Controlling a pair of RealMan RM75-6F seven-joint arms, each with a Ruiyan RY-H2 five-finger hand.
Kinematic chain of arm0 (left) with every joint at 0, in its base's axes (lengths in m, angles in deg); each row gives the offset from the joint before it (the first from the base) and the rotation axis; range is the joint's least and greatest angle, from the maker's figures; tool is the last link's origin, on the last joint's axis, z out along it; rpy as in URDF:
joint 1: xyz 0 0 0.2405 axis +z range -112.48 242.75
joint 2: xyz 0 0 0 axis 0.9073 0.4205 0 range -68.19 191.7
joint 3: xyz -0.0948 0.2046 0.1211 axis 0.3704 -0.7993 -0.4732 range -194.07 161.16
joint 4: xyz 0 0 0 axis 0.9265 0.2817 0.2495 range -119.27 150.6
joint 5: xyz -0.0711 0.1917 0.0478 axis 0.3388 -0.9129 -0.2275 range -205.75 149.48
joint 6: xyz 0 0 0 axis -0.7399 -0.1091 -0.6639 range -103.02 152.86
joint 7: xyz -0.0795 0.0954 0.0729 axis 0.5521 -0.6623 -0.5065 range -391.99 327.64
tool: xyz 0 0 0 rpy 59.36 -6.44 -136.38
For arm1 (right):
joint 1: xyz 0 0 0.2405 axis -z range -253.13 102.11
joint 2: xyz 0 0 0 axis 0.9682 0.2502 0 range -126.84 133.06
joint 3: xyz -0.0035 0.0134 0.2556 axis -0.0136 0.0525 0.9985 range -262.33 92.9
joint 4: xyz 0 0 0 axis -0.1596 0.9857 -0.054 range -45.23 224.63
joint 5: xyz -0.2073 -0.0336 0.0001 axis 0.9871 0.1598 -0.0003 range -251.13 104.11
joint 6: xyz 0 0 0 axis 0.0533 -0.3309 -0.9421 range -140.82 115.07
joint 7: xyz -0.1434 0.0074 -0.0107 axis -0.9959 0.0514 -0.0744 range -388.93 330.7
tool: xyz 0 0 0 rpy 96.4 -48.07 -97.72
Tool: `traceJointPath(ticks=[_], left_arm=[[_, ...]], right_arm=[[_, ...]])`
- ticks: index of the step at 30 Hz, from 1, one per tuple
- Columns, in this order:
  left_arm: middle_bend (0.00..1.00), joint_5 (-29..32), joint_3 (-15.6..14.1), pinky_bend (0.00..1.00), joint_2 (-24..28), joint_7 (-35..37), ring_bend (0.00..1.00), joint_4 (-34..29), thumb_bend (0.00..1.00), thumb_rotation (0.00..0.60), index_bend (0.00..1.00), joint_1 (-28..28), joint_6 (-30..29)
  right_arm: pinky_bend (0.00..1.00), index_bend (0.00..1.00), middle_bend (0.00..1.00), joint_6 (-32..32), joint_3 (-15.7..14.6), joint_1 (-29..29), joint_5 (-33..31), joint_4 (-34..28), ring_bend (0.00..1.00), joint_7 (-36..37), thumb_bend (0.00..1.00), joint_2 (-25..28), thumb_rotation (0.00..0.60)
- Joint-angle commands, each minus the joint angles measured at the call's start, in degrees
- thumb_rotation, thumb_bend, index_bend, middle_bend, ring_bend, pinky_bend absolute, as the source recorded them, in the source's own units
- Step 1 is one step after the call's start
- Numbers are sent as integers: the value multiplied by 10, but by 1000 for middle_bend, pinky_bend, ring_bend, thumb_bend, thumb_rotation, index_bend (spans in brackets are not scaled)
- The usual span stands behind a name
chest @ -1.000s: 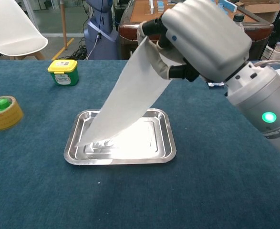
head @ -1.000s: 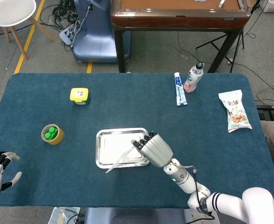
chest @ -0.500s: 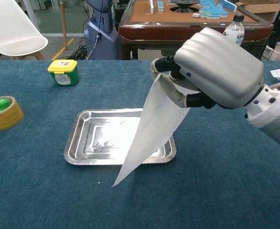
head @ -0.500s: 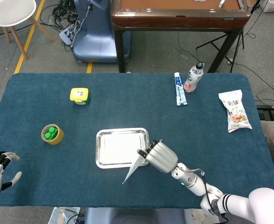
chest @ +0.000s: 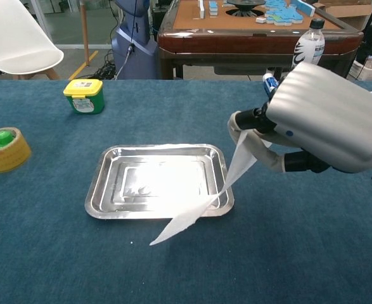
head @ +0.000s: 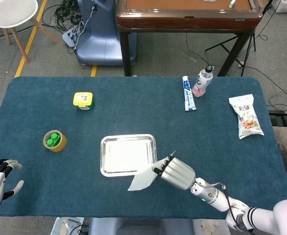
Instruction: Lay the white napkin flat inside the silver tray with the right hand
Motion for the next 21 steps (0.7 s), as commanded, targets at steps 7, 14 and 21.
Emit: traceJointPath(ticks=[7, 14, 21], left_arm=[[348, 0, 0, 480, -1, -1, 230, 0, 226, 600, 407, 0, 1], [348, 0, -1, 480, -1, -2, 230, 0, 225, 600, 407, -1, 1], [348, 0, -1, 480, -2, -3, 230, 1, 226, 600, 407, -1, 3]], right_arm=[[1000, 652, 1000, 17, -23, 3, 14, -11, 1000, 13, 651, 32, 600], [1000, 662, 1000, 35, -36, 7, 18, -18, 1000, 8, 651, 48, 600], [1000, 672, 1000, 31, -9, 21, -10, -1, 1000, -14, 651, 30, 600]])
